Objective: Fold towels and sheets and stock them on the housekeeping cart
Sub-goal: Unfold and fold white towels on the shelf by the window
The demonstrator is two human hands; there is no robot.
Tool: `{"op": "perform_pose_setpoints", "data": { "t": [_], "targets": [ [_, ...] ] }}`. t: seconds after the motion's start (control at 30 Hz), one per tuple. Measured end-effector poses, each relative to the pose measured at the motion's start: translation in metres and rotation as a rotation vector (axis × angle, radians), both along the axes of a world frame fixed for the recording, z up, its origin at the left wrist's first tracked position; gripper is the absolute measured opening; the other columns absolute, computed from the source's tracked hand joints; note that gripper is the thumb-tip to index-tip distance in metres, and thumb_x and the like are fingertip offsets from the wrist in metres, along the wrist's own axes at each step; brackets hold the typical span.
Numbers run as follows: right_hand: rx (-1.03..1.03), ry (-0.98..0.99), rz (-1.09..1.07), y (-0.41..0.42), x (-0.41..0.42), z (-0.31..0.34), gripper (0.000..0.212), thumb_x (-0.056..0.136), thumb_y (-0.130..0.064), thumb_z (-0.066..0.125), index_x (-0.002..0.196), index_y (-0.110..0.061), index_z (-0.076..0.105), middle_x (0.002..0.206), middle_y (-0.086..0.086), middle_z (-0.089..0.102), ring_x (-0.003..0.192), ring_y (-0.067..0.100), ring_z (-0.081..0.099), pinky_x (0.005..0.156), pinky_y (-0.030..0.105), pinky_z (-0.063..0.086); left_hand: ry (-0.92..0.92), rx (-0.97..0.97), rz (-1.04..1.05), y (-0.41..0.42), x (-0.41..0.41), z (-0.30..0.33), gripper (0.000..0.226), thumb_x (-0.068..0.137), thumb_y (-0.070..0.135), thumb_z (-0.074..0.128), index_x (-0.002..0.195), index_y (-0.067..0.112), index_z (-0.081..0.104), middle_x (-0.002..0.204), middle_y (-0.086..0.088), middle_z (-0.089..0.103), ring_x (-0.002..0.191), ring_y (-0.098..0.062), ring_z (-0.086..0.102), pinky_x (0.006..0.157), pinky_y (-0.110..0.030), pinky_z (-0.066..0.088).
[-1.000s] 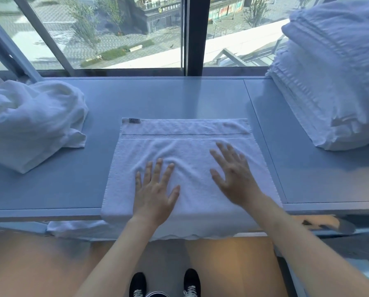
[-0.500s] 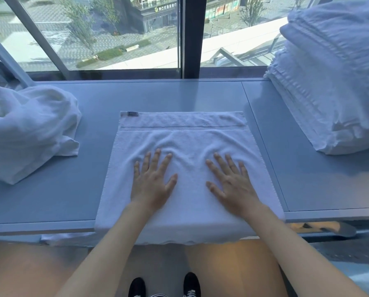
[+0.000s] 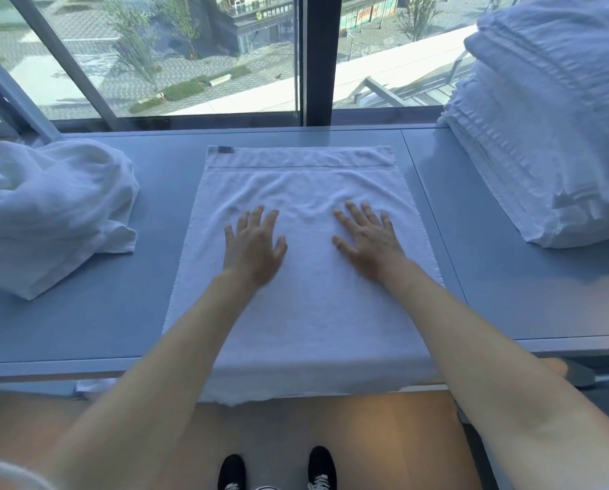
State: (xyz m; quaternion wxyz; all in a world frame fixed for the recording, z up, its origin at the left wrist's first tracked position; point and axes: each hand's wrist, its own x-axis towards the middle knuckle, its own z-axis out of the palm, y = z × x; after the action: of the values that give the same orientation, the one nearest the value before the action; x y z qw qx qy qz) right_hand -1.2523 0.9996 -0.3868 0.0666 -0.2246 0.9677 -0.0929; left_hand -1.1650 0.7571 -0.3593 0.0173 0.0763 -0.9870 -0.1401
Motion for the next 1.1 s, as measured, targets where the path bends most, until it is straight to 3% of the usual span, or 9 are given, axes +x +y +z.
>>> {"op": "perform_pose_setpoints", "data": {
  "t": [0.1,0.27,0.4,0.53,0.6,0.7,0.83,1.1],
  "targets": [
    [-0.012,0.002,0.006,0.001,0.001,0.0,0.067,0.103,-0.06,0.032,0.163,-0.036,0.016,0.173,-0.008,0.005,0.159,0.02,-0.001,0.127,0.051,-0.001,0.097,0.053,-0.041,0.018,0.068,0.001,0.05,0.097,0.033,0.059,0.145,0.019,0.053,0.155,-0.012,0.045,0.143,-0.035,0.04,0.111,-0.061,0.034],
    [-0.072,0.021,-0.016,0.001,0.012,0.011,0.062,0.106,-0.044,0.042,0.162,-0.025,0.026,0.172,0.001,0.015,0.159,0.022,0.009,0.126,0.052,0.005,0.115,0.051,-0.042,0.026,0.136,-0.01,0.043,0.089,0.026,0.062,0.13,0.013,0.065,0.144,-0.016,0.054,0.132,-0.039,0.05,0.103,-0.054,0.043],
    [-0.231,0.127,-0.013,0.001,0.068,0.024,0.05,0.099,-0.026,0.057,0.148,-0.013,0.051,0.162,0.008,0.036,0.15,0.028,0.032,0.119,0.054,0.027,0.152,0.043,-0.049,0.026,0.155,-0.02,0.044,0.089,0.027,0.059,0.13,0.013,0.066,0.144,-0.014,0.056,0.133,-0.039,0.051,0.106,-0.058,0.041],
    [-0.291,0.123,0.006,0.02,0.151,0.018,0.04,0.093,-0.028,0.059,0.131,-0.015,0.062,0.15,0.006,0.049,0.138,0.028,0.045,0.108,0.05,0.039,0.152,0.064,-0.035,0.029,0.162,-0.028,0.047,0.096,0.024,0.059,0.142,0.018,0.059,0.156,-0.009,0.047,0.145,-0.032,0.041,0.115,-0.061,0.031],
    [-0.27,0.097,-0.007,0.031,0.179,0.011,0.042,0.092,-0.029,0.057,0.131,-0.017,0.062,0.149,0.004,0.049,0.139,0.027,0.046,0.11,0.048,0.037,0.167,0.064,-0.018,0.031,0.164,-0.031,0.048,0.097,0.026,0.055,0.145,0.021,0.057,0.159,-0.006,0.045,0.148,-0.029,0.039,0.119,-0.06,0.029],
    [-0.231,0.055,-0.015,0.039,0.189,0.001,0.049,0.098,-0.029,0.056,0.147,-0.02,0.053,0.162,-0.001,0.038,0.153,0.021,0.029,0.122,0.049,0.022,0.167,0.064,-0.003,0.032,0.164,-0.031,0.051,0.094,0.03,0.052,0.144,0.023,0.056,0.158,-0.004,0.045,0.148,-0.026,0.039,0.12,-0.058,0.028],
    [-0.168,0.048,0.005,0.037,0.171,-0.001,0.056,0.1,-0.036,0.049,0.155,-0.027,0.042,0.168,-0.006,0.026,0.157,0.014,0.016,0.124,0.047,0.015,0.151,0.077,0.01,0.03,0.153,-0.03,0.051,0.092,0.028,0.056,0.143,0.026,0.055,0.156,-0.002,0.045,0.146,-0.025,0.039,0.12,-0.056,0.028],
    [-0.165,0.056,0.033,0.029,0.119,0.004,0.057,0.099,-0.035,0.051,0.155,-0.027,0.043,0.168,-0.005,0.026,0.156,0.015,0.018,0.125,0.046,0.014,0.141,0.118,0.039,0.016,0.1,-0.025,0.047,0.092,0.027,0.063,0.139,0.024,0.059,0.152,-0.006,0.048,0.141,-0.03,0.041,0.12,-0.049,0.027]
  ]
}}
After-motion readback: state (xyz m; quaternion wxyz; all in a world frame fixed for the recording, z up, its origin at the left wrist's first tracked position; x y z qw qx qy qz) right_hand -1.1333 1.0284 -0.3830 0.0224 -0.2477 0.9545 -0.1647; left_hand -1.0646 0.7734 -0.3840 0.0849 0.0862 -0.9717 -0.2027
